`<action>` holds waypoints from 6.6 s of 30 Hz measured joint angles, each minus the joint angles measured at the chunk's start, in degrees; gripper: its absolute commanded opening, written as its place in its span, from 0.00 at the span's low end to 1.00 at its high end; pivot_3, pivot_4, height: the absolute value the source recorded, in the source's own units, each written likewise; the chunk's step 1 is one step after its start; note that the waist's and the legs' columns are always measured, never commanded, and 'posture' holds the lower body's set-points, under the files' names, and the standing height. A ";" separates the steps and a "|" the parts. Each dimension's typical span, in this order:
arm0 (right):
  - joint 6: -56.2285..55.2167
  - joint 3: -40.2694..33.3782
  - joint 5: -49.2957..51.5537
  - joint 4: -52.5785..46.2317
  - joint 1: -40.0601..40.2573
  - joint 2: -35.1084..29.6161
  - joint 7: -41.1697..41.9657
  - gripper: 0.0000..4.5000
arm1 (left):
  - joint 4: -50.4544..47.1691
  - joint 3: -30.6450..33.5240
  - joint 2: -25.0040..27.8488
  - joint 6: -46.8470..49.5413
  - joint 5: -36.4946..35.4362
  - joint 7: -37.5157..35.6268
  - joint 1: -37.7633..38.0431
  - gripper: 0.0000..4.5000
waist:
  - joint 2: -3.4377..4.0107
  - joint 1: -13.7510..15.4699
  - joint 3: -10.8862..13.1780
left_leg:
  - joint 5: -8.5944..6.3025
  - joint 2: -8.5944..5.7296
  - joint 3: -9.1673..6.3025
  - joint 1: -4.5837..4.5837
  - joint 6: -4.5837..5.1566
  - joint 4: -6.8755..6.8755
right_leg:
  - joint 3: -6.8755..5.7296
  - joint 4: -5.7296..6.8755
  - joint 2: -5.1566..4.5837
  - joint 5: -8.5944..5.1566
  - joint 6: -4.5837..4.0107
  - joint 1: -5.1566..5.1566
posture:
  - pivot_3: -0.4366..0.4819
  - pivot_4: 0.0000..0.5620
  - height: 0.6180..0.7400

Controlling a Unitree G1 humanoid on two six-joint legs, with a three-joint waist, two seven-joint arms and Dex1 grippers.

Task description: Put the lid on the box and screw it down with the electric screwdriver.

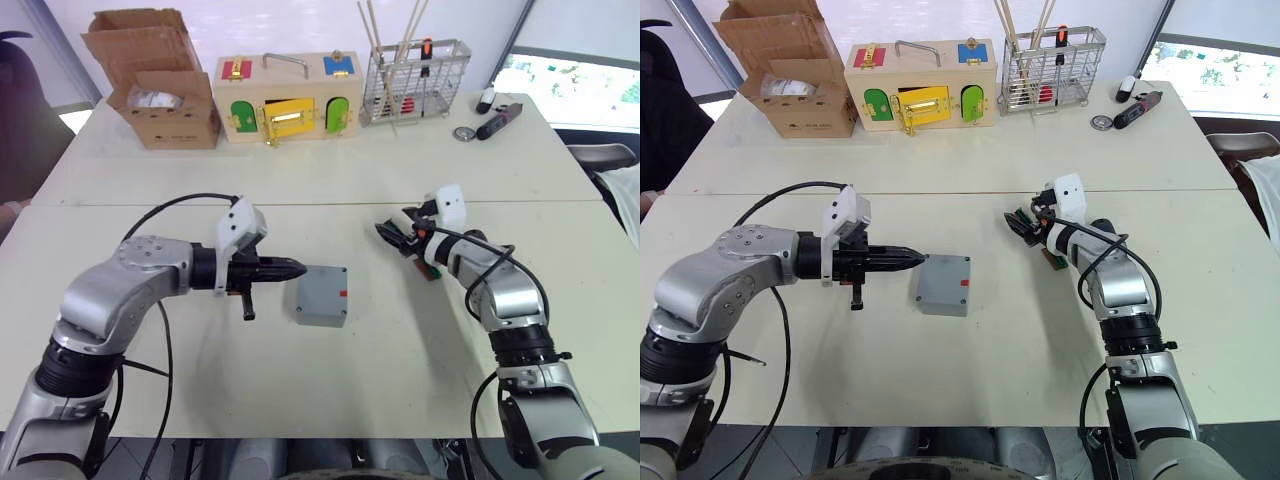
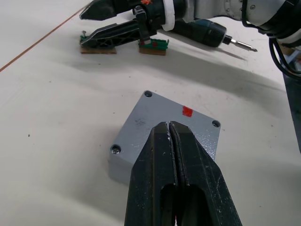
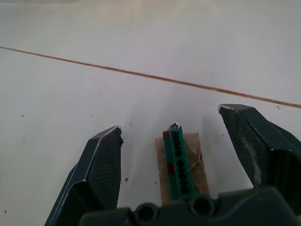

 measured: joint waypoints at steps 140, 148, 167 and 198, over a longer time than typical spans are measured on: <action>15.96 7.78 14.88 -33.05 12.40 -6.19 8.16 0.01 | 2.04 -0.91 3.28 -3.43 2.28 -3.16 0.74 0.00 | 0.01 0.26 0.01 | -0.17 0.00 -0.09 -0.06 0.31 0.03 | -0.04 0.01 -0.01 0.00 0.00 -0.03 | 0.48 0.27 1.00; 15.47 7.76 13.72 -32.96 12.42 -6.22 8.04 0.65 | 2.04 -0.92 3.28 -3.43 2.30 -3.17 0.73 0.00 | 0.01 0.26 0.01 | -0.17 0.00 -0.09 -0.06 0.31 0.03 | -0.04 0.01 -0.01 0.00 0.00 -0.03 | 0.48 0.27 1.00; 36.97 -15.02 34.10 -34.15 0.46 -11.62 2.48 0.88 | 1.95 -1.00 1.09 -3.29 0.07 -3.85 -3.33 0.00 | 0.03 0.36 0.02 | -0.18 -0.01 -0.07 -0.10 0.32 0.02 | -0.04 0.00 -0.03 0.00 0.00 -0.04 | 0.48 0.27 1.00; 64.89 15.04 40.81 -6.45 -7.27 -56.87 16.80 1.00 | -7.43 -9.45 -10.25 -6.17 1.17 4.73 3.06 0.00 | 0.07 0.48 0.01 | -0.24 0.02 0.10 -0.14 0.43 0.04 | 0.07 -0.10 -0.04 0.00 0.00 -0.07 | 0.48 0.27 1.00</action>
